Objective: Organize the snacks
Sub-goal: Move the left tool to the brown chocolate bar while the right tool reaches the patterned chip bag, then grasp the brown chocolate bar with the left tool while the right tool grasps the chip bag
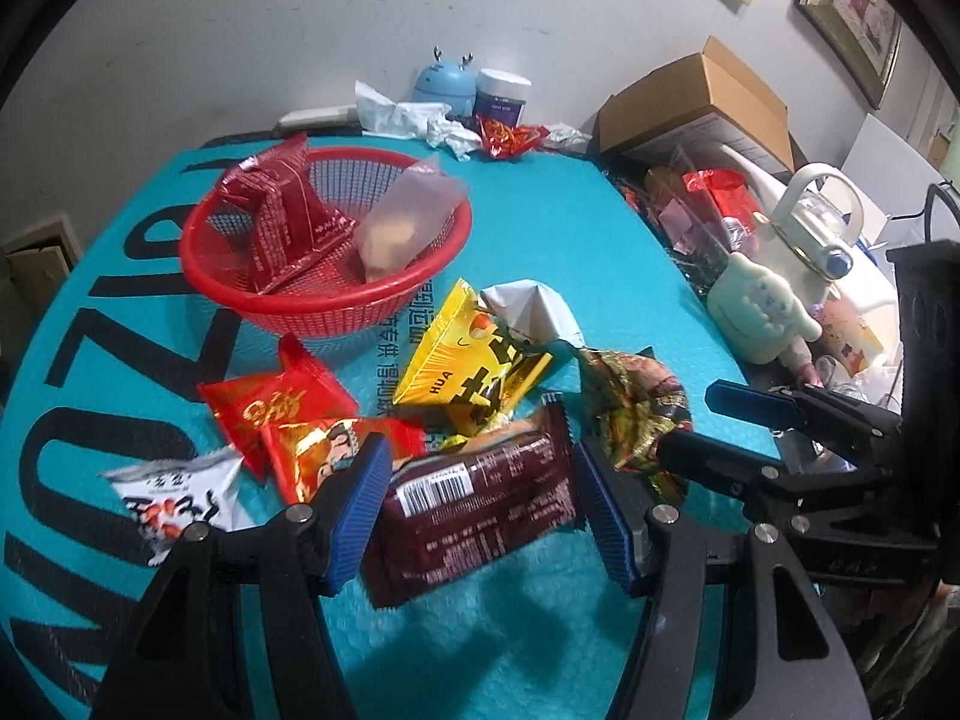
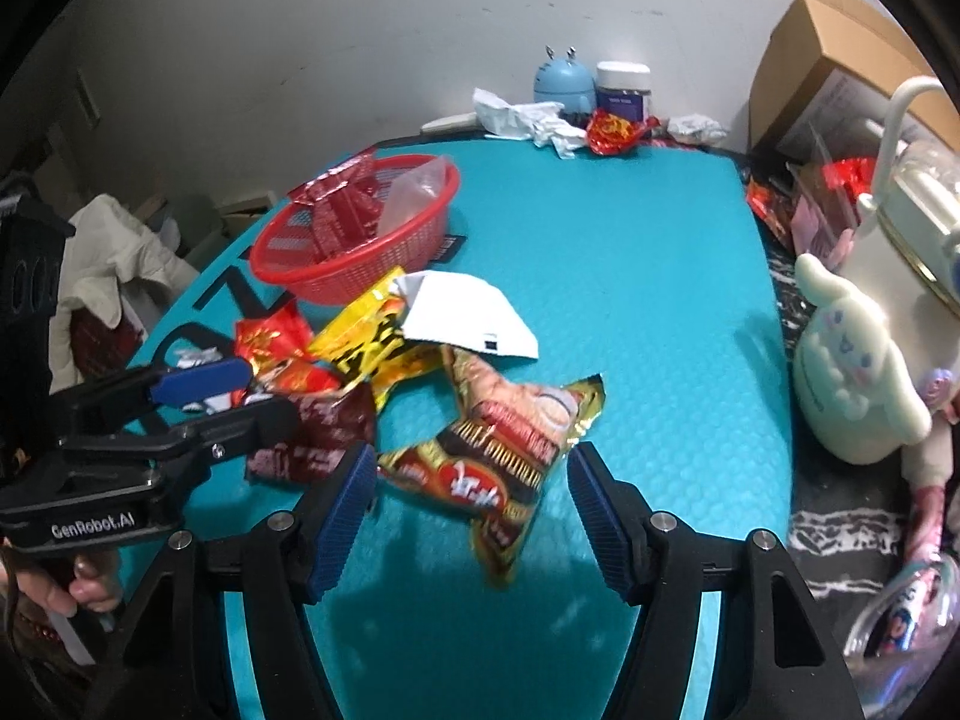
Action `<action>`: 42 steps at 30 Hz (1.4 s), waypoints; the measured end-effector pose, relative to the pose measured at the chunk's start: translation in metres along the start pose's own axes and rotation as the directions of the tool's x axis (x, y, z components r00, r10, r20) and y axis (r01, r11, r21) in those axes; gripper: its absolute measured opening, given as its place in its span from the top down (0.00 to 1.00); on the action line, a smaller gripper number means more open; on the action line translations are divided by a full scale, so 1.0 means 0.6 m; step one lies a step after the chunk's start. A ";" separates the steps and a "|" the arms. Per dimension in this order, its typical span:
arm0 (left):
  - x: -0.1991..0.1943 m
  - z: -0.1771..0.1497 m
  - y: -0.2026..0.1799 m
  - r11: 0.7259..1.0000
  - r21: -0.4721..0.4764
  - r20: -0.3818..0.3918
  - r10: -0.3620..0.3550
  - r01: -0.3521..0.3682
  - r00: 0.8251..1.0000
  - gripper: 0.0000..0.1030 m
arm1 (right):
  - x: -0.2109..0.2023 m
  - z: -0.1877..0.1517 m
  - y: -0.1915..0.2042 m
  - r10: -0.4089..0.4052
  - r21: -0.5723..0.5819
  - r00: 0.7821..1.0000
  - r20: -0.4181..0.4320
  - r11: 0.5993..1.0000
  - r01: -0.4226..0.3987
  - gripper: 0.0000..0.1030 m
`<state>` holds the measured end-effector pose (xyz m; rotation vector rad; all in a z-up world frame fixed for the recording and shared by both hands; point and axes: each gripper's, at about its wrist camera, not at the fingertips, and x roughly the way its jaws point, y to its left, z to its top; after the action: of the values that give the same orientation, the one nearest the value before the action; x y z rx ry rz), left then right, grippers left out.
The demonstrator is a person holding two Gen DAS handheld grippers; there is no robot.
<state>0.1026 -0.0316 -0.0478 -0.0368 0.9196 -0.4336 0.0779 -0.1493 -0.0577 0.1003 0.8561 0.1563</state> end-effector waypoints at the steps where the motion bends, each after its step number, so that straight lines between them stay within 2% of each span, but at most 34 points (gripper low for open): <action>1: 0.007 0.002 0.003 1.000 -0.004 -0.013 -0.006 0.006 1.000 0.40 | 0.005 0.003 -0.002 0.007 0.005 1.000 -0.003 1.000 -0.007 0.35; 6: 0.033 0.002 0.003 0.999 -0.001 -0.078 -0.044 0.045 0.996 0.40 | 0.036 0.010 -0.016 0.064 0.042 0.997 -0.040 0.997 -0.062 0.33; 11: 0.039 -0.014 -0.004 0.998 -0.003 -0.137 -0.067 0.067 0.988 0.40 | 0.051 0.005 -0.026 0.076 0.068 0.994 -0.073 0.995 -0.071 0.33; 13: 0.039 -0.024 -0.004 0.998 -0.012 -0.159 -0.069 0.068 0.985 0.40 | 0.054 0.002 -0.028 0.087 0.076 0.993 -0.081 0.994 -0.081 0.35; 14: 0.036 -0.029 -0.005 0.998 -0.011 -0.163 -0.065 0.064 0.985 0.40 | 0.054 0.000 -0.027 0.090 0.072 0.993 -0.082 0.994 -0.085 0.40; 18: 0.025 -0.045 -0.010 0.999 0.009 -0.177 -0.049 0.051 0.983 0.40 | 0.046 -0.007 -0.014 0.062 0.018 0.995 -0.075 0.998 -0.061 0.46; 23: 0.018 -0.065 -0.009 0.998 -0.019 -0.200 -0.058 0.055 0.978 0.40 | 0.034 -0.021 -0.004 0.040 -0.019 0.996 -0.080 0.999 -0.041 0.46; 27: 0.017 -0.079 -0.022 0.999 -0.001 -0.215 -0.036 0.037 0.976 0.40 | 0.023 -0.035 -0.002 0.036 -0.024 0.996 -0.083 0.999 -0.038 0.46; 38: 0.018 -0.103 -0.057 0.989 0.120 -0.155 0.101 -0.083 0.983 0.40 | -0.009 -0.079 0.010 -0.001 -0.065 0.996 -0.087 0.998 -0.004 0.46; 42: 0.015 -0.109 -0.057 0.988 0.114 -0.121 0.114 -0.100 0.986 0.44 | -0.014 -0.088 0.017 -0.020 -0.089 0.996 -0.087 0.996 0.012 0.46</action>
<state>0.0445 -0.0565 -0.0872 0.1398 1.0174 -0.3886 0.0314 -0.1396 -0.0842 0.0038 0.9365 0.1845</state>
